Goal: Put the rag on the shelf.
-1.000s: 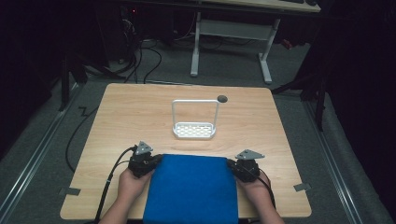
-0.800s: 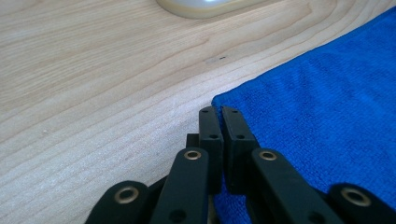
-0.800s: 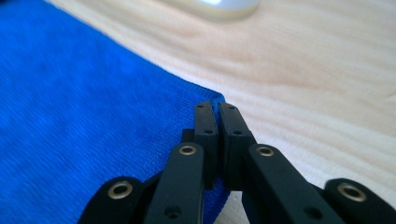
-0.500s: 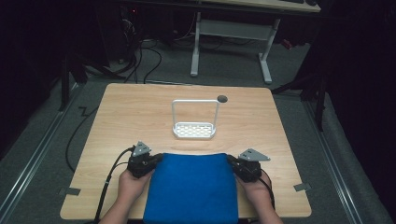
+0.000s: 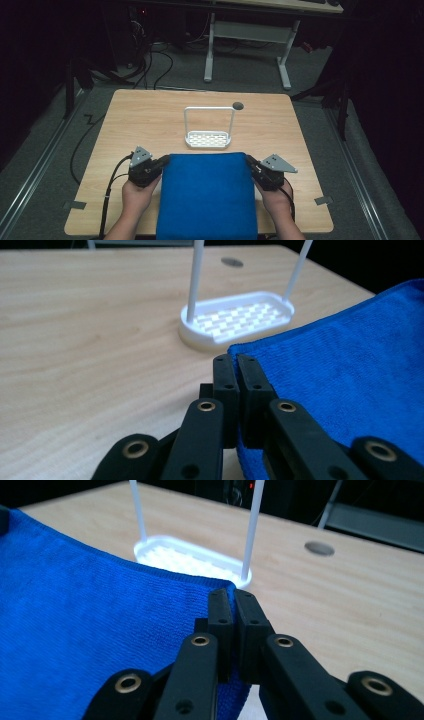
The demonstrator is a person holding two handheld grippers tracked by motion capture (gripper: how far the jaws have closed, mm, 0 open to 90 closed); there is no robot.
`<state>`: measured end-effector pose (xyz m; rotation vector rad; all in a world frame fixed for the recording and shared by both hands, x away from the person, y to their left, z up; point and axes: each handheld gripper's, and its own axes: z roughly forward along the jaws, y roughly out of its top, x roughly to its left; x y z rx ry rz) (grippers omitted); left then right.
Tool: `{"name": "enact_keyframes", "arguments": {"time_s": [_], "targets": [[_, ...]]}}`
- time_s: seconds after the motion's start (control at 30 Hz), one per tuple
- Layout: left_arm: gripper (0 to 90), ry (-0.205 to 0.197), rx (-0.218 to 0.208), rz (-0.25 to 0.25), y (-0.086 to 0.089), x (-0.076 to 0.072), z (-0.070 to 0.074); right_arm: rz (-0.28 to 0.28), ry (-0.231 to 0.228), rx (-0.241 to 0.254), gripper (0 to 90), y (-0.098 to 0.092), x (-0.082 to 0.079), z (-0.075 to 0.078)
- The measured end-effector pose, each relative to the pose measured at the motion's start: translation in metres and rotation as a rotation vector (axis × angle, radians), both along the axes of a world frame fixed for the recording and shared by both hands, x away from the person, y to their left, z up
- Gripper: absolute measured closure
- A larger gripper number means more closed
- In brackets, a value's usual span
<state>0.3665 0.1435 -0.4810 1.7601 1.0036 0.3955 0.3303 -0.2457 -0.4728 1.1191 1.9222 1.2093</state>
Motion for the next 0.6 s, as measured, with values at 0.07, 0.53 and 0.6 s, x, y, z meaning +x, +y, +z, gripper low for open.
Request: {"name": "enact_keyframes", "arguments": {"time_s": [0.07, 0.53, 0.6], "targets": [[88.2, -0.014, -0.002, 0.005, 0.002, 0.001, 0.009, 0.001, -0.015, 0.004, 87.9, 0.0, 0.001, 0.006], [88.2, -0.115, -0.034, 0.051, 0.003, 0.017, 0.064, 0.001, -0.123, 0.07, 87.9, 0.003, 0.029, 0.055], [88.2, -0.13, -0.035, 0.054, 0.003, 0.018, 0.071, 0.002, -0.137, 0.079, 87.9, 0.003, 0.032, 0.064]]}}
